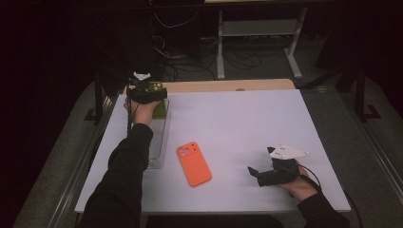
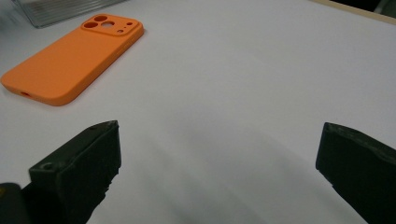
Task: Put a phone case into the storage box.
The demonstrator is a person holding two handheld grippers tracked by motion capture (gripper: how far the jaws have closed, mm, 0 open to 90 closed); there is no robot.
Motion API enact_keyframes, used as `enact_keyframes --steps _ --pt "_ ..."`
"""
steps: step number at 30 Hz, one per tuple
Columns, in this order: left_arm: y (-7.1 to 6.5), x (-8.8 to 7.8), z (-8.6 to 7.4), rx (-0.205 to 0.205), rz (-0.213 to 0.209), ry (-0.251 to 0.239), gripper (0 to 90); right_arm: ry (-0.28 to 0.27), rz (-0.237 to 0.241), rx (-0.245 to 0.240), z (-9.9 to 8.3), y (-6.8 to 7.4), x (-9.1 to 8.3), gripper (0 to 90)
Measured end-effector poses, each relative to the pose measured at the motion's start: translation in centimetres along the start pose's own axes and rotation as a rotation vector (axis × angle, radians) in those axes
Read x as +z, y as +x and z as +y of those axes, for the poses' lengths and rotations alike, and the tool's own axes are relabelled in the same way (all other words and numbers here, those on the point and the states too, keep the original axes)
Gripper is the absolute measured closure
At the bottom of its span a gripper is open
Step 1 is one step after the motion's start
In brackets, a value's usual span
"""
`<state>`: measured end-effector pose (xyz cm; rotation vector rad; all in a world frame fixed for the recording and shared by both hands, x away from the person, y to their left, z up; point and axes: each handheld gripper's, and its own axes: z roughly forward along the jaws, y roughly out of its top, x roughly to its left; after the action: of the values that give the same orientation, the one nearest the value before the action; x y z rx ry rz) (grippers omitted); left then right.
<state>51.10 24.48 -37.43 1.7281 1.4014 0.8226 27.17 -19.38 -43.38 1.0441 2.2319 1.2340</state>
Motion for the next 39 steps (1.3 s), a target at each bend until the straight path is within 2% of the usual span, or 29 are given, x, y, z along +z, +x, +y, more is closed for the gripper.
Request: enact_keyframes --steps 3,4,6,7,10,19,24,31,32,35,36,39 --pt "-0.1 -0.5 -0.1 0.003 -0.021 0.000 0.0 -0.002 0.000 0.001 0.1 0.1 0.0 0.0" --pt "0.0 -0.9 -0.1 0.019 -0.026 0.017 0.0 -0.004 0.000 -0.002 0.1 0.1 0.0 0.0" --pt "0.0 -1.4 -0.2 0.009 -0.047 0.003 0.0 -0.004 -0.001 -0.012 0.1 0.1 0.0 0.0" --pt "0.1 -1.7 -0.3 0.020 -0.059 0.009 0.0 -0.003 0.000 -0.008 0.2 0.2 0.0 0.0" --pt "0.1 -2.7 -0.5 0.012 -0.107 0.023 0.0 -0.005 -0.002 -0.011 0.2 0.2 0.0 0.0" --pt "-0.3 -5.7 -1.0 0.073 -0.217 0.044 0.0 0.003 -0.001 -0.029 0.4 0.4 0.5 0.0" --pt "-0.6 -7.3 -1.2 0.103 -0.266 0.031 0.0 0.006 0.001 -0.027 0.6 0.6 0.6 0.0" --pt "-2.0 -8.8 -1.8 0.141 -0.372 0.043 0.0 0.006 0.002 -0.028 0.6 0.6 0.7 0.0" --pt "-2.2 -9.0 -1.9 0.163 -0.389 0.051 0.0 0.006 0.001 -0.027 0.6 0.6 0.7 0.0" --pt "-3.2 -9.6 -2.4 0.172 -0.444 0.038 0.0 0.007 0.002 -0.032 0.6 0.6 0.7 0.0" --pt "-3.4 -9.7 -2.6 0.194 -0.457 0.041 0.0 0.009 0.003 -0.030 0.6 0.6 0.7 0.0" --pt "-4.2 -10.2 -3.1 0.211 -0.506 0.036 0.0 0.011 0.004 -0.030 0.6 0.6 0.7 0.0"
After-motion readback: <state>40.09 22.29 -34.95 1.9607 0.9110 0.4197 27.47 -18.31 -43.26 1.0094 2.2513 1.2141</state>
